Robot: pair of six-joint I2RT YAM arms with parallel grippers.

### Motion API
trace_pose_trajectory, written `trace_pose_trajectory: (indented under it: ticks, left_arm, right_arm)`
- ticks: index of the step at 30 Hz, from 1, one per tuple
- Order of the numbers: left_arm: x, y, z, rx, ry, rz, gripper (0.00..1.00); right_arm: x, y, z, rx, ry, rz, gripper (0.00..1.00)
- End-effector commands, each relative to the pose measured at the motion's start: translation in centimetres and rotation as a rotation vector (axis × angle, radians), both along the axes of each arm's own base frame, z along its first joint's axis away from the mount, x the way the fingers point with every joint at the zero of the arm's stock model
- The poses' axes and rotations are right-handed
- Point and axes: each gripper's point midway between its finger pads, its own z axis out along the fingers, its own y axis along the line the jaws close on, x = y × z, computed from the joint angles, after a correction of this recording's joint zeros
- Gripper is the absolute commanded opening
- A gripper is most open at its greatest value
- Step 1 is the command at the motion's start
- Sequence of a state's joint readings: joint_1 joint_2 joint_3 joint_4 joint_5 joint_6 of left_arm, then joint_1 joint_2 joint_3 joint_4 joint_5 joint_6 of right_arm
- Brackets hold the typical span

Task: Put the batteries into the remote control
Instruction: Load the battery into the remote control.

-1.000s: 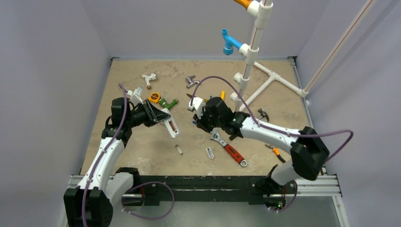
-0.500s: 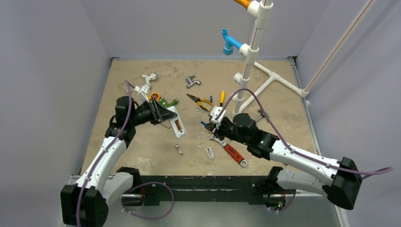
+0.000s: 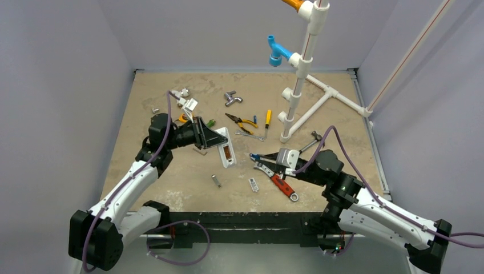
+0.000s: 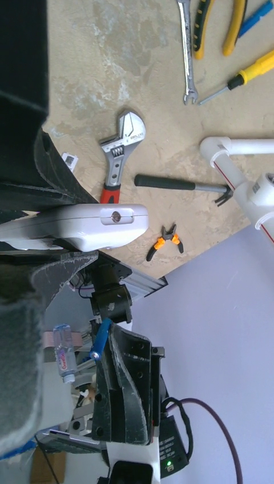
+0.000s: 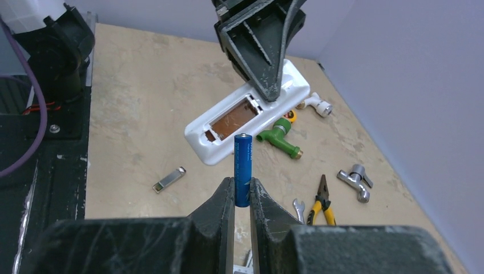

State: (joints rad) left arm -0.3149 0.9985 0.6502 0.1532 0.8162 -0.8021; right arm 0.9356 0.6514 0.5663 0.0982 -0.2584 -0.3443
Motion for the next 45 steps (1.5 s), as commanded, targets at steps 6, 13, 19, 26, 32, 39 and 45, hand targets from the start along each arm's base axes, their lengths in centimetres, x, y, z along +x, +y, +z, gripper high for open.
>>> trace_pose_trajectory:
  ticks: [6, 13, 19, 26, 32, 39, 45]
  left_arm:
    - [-2.3, -1.5, 6.7, -0.121, -0.295, -0.149, 0.0]
    - [-4.5, -1.4, 8.2, -0.157, -0.424, -0.194, 0.0]
    - [-5.9, -1.1, 8.9, -0.187, -0.5, -0.217, 0.0]
    - [-6.8, -1.0, 9.5, -0.215, -0.546, -0.247, 0.0]
    - [-7.4, -0.8, 9.7, -0.219, -0.578, -0.248, 0.0]
    - [-5.8, -0.4, 9.0, -0.15, -0.554, -0.144, 0.0]
    - [-1.6, -0.1, 6.4, -0.112, -0.321, 0.047, 0.0]
  right_arm:
    - [-1.8, 0.7, 2.3, 0.003, -0.102, 0.128, 0.0]
    - [-2.9, 0.9, 3.5, 0.003, -0.115, 0.188, 0.0]
    - [-3.2, 1.0, 3.4, -0.014, -0.117, 0.209, 0.0]
    - [-2.5, 1.0, 3.1, -0.013, -0.115, 0.177, 0.0]
    - [-2.7, 1.2, 2.6, -0.017, -0.108, 0.193, 0.0]
    - [-0.7, 0.9, 3.0, 0.042, -0.078, 0.07, 0.0]
    - [4.2, 0.4, 4.4, 0.234, 0.242, -0.242, 0.0]
